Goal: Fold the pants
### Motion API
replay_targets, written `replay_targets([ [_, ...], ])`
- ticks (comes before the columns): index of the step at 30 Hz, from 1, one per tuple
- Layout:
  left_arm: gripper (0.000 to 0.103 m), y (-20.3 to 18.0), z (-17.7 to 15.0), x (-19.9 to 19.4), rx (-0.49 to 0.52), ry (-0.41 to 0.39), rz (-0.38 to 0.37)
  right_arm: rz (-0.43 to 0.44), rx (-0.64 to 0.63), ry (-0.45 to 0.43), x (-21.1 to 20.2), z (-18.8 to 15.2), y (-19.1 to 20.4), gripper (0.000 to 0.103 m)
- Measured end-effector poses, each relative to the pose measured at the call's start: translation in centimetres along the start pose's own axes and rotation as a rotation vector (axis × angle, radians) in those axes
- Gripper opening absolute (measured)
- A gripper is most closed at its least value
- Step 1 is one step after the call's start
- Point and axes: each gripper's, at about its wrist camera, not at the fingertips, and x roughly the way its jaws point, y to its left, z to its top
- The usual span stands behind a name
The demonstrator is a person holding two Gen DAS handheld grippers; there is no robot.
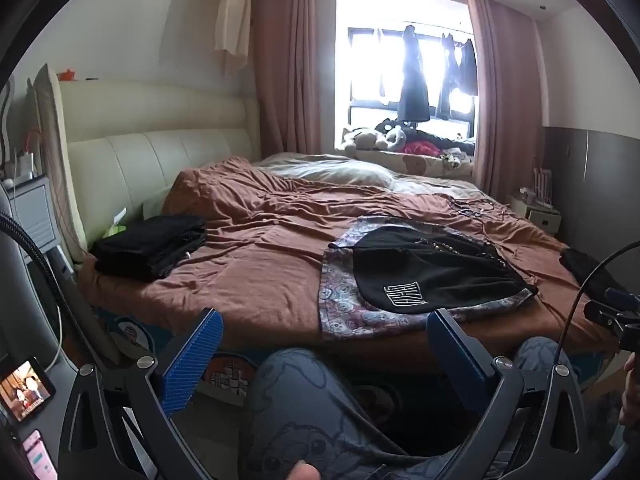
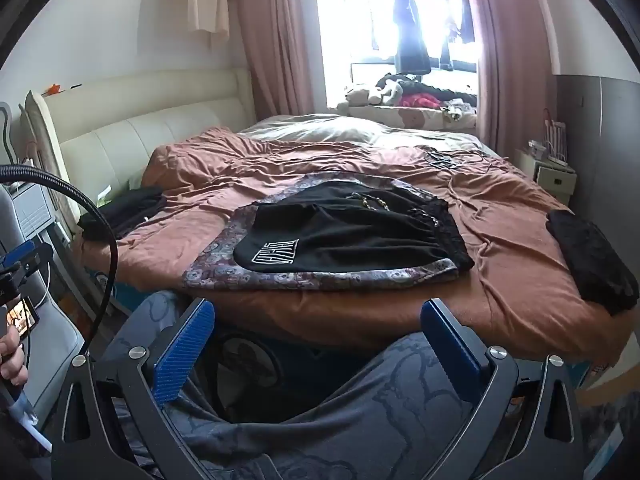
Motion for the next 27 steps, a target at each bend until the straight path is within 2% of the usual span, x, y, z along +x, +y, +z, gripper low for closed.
replay_targets([
  [2, 0.103, 0.0, 0.0, 0.0, 0.006, -0.009, 0.001, 0.006, -0.012, -0.029, -0.6, -0.3, 0.1, 0.103],
  [4, 0.103, 0.0, 0.0, 0.0, 0.005, -0.009, 0.003, 0.004, -0.011, -0.004, 0.0, 0.2, 0.1, 0.103],
  [13, 0.103, 0.0, 0.9, -0.7, -0.004, -0.023, -0.013, 0.009, -0.015, -0.027, -0.7, 0.4, 0.4, 0.103],
  [27, 0.103, 0.1, 0.4, -1.0, -0.021, -0.031, -0.045, -0.005, -0.014, -0.049, -1.3, 1.1, 0.3, 0.103],
])
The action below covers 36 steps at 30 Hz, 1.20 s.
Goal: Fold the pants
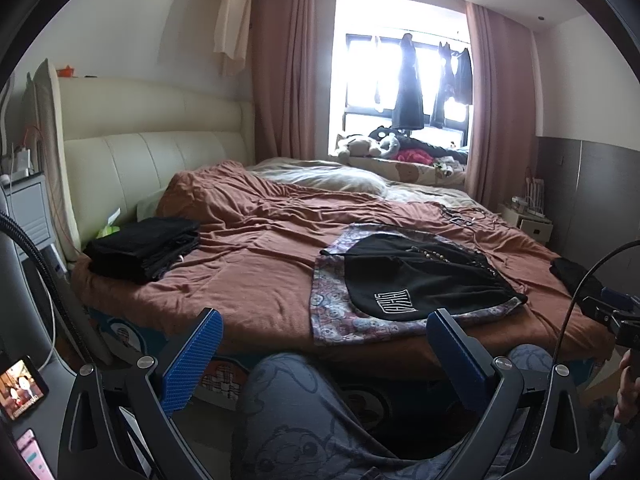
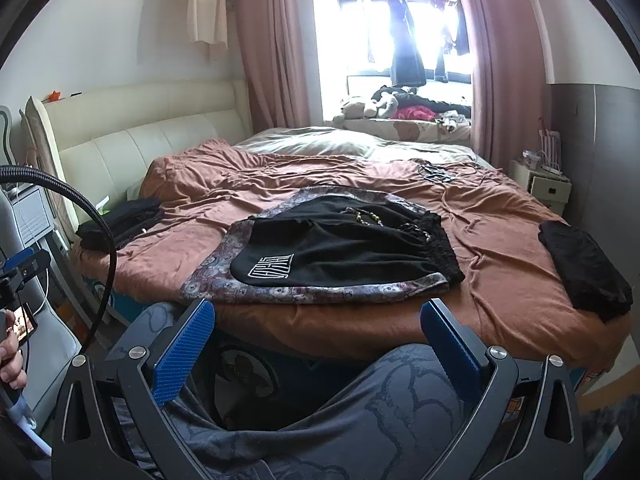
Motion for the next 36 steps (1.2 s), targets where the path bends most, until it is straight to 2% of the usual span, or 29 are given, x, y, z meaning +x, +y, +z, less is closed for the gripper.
replay_targets([
  [36, 0.103, -0.06, 0.03, -0.79, 0.008, -0.029, -0.02, -0.022, 0.013, -0.016, -0.43, -0.8, -0.33, 0.103],
])
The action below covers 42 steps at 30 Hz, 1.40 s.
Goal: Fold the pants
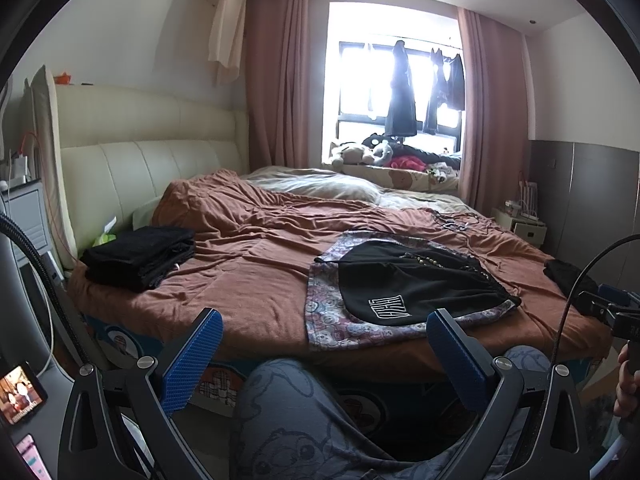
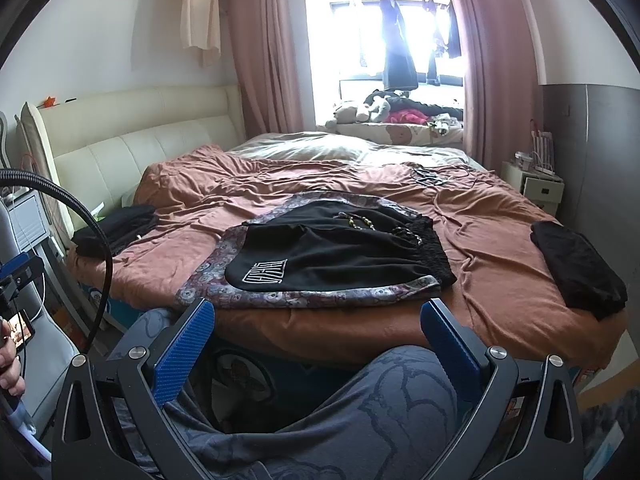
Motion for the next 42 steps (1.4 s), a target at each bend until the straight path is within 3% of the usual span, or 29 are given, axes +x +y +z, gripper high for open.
replay_targets([
  [26, 0.103, -0.7, -0.1, -0.3, 0.01, -0.006, -0.02, -0.039, 0.008, -0.012, -0.4, -0.2, -0.2, 0.103],
  [34, 0.103, -0.7, 0.9, 1.6, 0.009, 0.045, -0.026, -0.071, 0.005, 0.02, 1.2, 0.9, -0.5, 0.103],
  [42, 0.103, 0.1, 2.1, 6.4, 0.011, 0.168, 0.005, -0.099, 0.039, 0.097, 5.9, 2.7, -0.8, 0.103],
])
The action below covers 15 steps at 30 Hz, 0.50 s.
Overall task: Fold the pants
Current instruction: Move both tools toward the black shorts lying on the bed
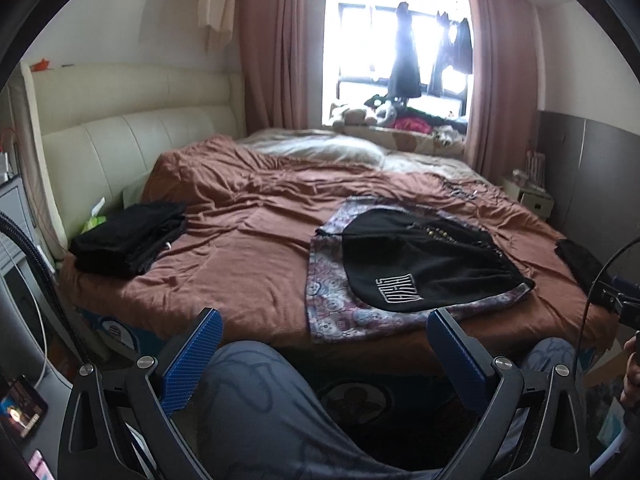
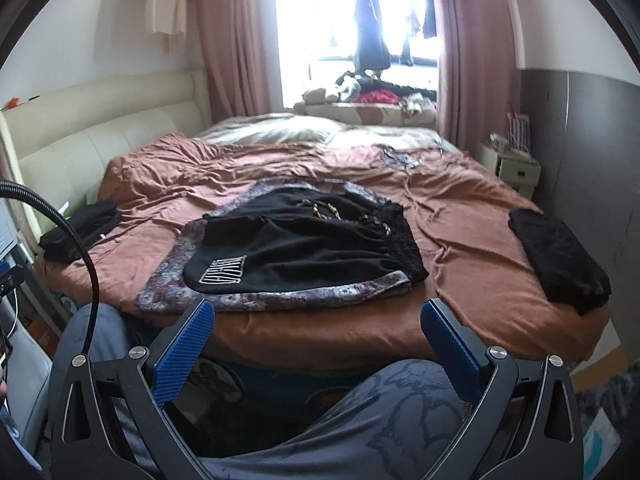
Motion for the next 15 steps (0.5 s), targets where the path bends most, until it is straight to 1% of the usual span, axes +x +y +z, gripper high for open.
replay_targets([
  [3, 0.103, 0.7, 0.5, 2.0, -0.013, 0.03, -0.031, -0.024, 0.015, 0.034, 2.5, 1.0, 0.2, 0.103],
  [5, 0.103, 1.3, 0.7, 3.8, -0.038, 0.068, -0.053, -0.03, 0.029, 0.06, 3.7, 1.5, 0.2, 0.103],
  [8, 0.103, 1.9, 0.8, 6.2, -0.066, 0.112, -0.035, -0.043, 0.039, 0.114, 6.0, 2.3, 0.3, 0.103],
  [11, 0.103, 2.3, 0.6, 8.2, -0.072, 0.143, -0.035, -0.064, 0.047, 0.151, 7.8, 3.2, 0.1, 0.103],
  [14, 0.103, 2.7, 0.4, 10.1, -0.071, 0.176, -0.036, -0.058, 0.071, 0.178, 9.5, 3.7, -0.2, 0.103],
  [15, 0.103, 2.8, 0.2, 10.8, -0.072, 0.179, -0.023, -0.05, 0.088, 0.186, 10.2, 3.9, -0.4, 0.103],
])
